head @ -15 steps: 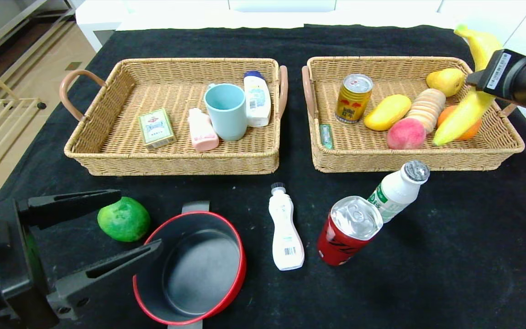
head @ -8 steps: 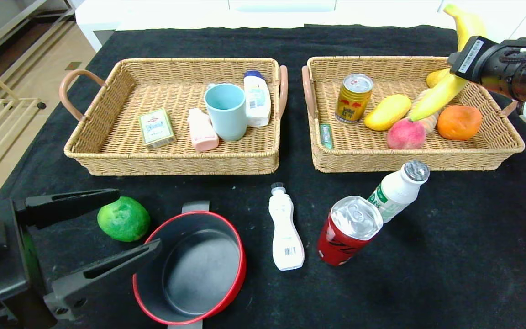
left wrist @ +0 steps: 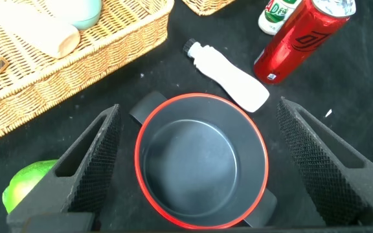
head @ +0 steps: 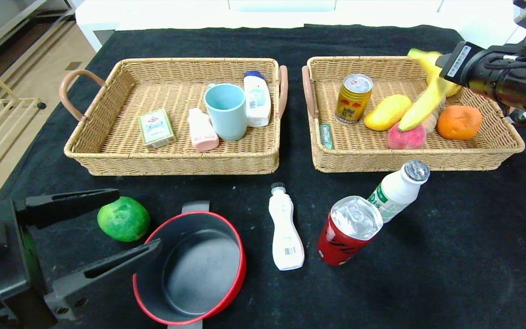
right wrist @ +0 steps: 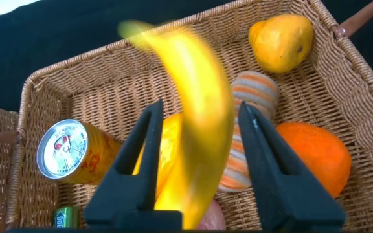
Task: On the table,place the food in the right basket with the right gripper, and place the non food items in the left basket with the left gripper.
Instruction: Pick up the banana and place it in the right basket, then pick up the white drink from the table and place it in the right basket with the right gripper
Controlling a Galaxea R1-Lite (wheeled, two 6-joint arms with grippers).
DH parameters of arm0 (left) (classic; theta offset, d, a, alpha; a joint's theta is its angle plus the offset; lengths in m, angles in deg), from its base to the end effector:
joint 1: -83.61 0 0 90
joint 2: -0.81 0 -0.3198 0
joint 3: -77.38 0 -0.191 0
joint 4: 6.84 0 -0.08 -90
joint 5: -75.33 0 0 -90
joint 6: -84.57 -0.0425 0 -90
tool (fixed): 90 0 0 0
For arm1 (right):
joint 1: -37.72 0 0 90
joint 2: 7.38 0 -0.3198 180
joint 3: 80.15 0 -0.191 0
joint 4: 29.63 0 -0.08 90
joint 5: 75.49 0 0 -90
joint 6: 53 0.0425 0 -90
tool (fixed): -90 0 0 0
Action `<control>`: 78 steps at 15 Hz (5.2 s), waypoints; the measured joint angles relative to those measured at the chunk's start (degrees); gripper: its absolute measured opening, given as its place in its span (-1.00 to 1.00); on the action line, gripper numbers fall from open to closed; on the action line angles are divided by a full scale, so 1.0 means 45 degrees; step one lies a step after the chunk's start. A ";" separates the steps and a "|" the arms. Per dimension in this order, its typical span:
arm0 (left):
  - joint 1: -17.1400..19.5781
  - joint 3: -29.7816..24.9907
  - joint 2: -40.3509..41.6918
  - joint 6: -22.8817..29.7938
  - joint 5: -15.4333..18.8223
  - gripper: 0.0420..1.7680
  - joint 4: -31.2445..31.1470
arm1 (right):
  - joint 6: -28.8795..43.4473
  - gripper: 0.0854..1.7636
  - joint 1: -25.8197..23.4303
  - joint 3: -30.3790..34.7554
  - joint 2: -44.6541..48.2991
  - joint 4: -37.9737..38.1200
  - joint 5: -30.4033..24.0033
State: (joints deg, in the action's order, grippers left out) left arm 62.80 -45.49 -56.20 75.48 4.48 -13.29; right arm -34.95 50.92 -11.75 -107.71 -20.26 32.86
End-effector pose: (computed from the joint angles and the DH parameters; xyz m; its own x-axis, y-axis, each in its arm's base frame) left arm 0.1224 -0.0615 0.2554 0.7611 -0.6402 -0.1042 0.6486 0.7514 0.1213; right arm 0.3583 0.0703 0.3559 0.9955 -0.0899 0.0315 0.0752 0.9446 0.3196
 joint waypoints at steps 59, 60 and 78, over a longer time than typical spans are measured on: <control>0.0081 0.0049 0.0504 -0.0214 -0.0111 0.94 0.0005 | -0.3839 0.93 0.5250 1.1955 0.4367 -0.5215 -0.1143; 0.0076 0.0049 0.0517 -0.0219 -0.0111 0.94 0.0000 | -0.3809 0.93 0.5250 1.1901 0.4164 -0.5570 -0.1016; 0.0076 0.0033 0.0588 -0.0355 -0.0103 0.94 0.0005 | -0.3668 -0.05 0.4776 1.1581 0.3197 -0.6182 -0.0813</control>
State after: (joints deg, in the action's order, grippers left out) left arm 63.14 -45.35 -53.55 73.88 4.01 -13.27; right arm -51.46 72.41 40.37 -93.32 -48.08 29.20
